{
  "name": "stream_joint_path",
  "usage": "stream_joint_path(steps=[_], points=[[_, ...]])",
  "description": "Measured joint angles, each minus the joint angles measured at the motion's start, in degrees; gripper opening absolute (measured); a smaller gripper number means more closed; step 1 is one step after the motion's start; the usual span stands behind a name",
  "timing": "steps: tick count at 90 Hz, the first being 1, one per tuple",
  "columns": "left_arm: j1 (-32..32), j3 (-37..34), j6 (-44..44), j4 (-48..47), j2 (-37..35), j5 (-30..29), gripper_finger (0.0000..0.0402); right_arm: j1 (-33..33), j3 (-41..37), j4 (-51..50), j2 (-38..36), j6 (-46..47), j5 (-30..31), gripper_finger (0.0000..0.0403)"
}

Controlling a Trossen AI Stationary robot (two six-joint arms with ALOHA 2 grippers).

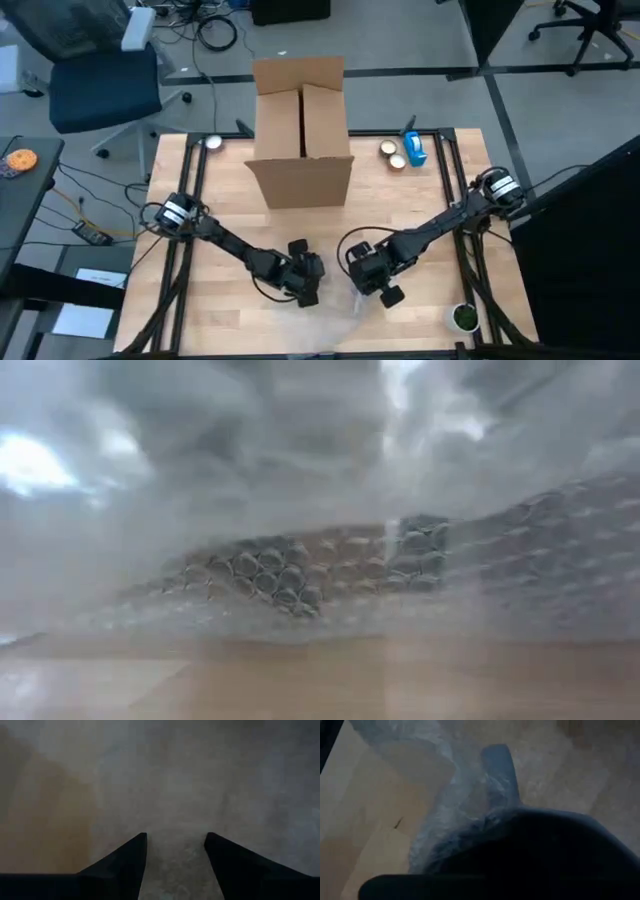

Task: Wrap mug
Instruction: Wrap the blue mug with bubble wrap

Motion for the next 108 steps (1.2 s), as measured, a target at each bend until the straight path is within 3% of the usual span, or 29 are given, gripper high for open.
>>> stream_joint_path(steps=[45, 88, 108], points=[[6.96, -0.46, 5.23, -1.24, 0.2, -4.7, 0.0192, -0.67, 1.33, 5.98, 0.02, -4.77, -1.5, 0.0], [7.39, -0.39, 7.38, -0.02, 0.24, -4.33, 0.0192, -4.66, -2.75, 12.13, -0.33, 16.61, -2.1, 0.0], [7.37, -0.39, 6.42, -0.09, 0.24, -4.3, 0.0192, -4.62, -0.98, 10.86, 0.01, 17.88, -3.62, 0.0]])
